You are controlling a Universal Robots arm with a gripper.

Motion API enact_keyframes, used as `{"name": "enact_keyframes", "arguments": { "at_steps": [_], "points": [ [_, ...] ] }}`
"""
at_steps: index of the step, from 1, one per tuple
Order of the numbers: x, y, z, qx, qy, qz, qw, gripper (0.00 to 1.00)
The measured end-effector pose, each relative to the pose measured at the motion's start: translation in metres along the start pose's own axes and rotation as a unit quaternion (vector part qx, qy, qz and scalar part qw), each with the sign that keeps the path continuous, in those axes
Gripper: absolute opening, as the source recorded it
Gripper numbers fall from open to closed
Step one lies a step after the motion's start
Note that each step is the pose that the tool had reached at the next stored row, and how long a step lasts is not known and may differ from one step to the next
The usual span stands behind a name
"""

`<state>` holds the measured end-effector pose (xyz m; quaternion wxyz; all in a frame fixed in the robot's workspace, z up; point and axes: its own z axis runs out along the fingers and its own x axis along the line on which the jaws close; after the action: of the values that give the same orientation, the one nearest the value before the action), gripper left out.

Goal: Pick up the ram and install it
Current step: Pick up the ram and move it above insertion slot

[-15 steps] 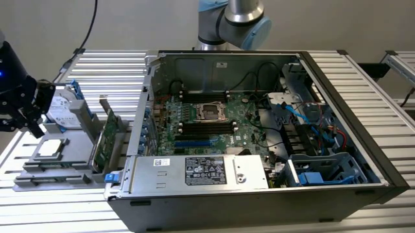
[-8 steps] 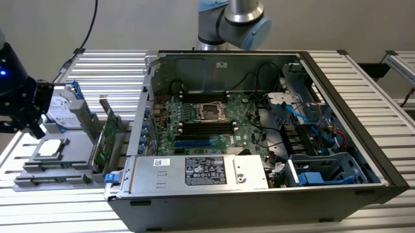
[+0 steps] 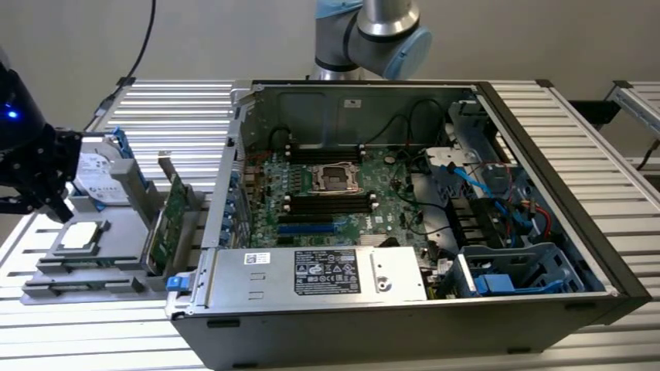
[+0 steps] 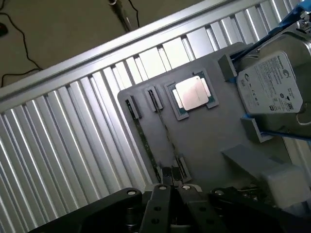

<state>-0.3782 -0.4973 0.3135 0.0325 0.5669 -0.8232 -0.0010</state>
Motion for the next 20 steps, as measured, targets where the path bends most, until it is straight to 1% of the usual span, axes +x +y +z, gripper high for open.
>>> {"name": "enact_keyframes", "arguments": {
  "at_steps": [2,4,6,8,9,11,13,17,18,20],
  "points": [
    [0.0,0.0,0.0004,0.0009,0.0007,-0.018,0.9998,0.11],
    [0.0,-0.0001,0.0009,0.0019,0.0014,-0.037,0.9993,0.11],
    [-0.0001,-0.0001,0.0013,0.0029,0.0021,-0.055,0.9985,0.11],
    [-0.0001,-0.0001,0.0016,0.0038,0.0028,-0.073,0.9973,0.11],
    [-0.0001,-0.0001,0.0019,0.0047,0.0035,-0.09,0.9959,0.11],
    [-0.0001,-0.0001,0.0022,0.0056,0.0041,-0.107,0.9942,0.11],
    [-0.0001,-0.0001,0.0025,0.0066,0.0048,-0.126,0.9921,0.11],
    [-0.0001,0.0,0.0027,0.0085,0.0062,-0.161,0.9869,0.11],
    [-0.0001,0.0001,0.0028,0.0087,0.0063,-0.166,0.9861,0.11],
    [-0.0001,0.0001,0.0028,0.0088,0.0063,-0.166,0.986,0.11]
  ]
}}
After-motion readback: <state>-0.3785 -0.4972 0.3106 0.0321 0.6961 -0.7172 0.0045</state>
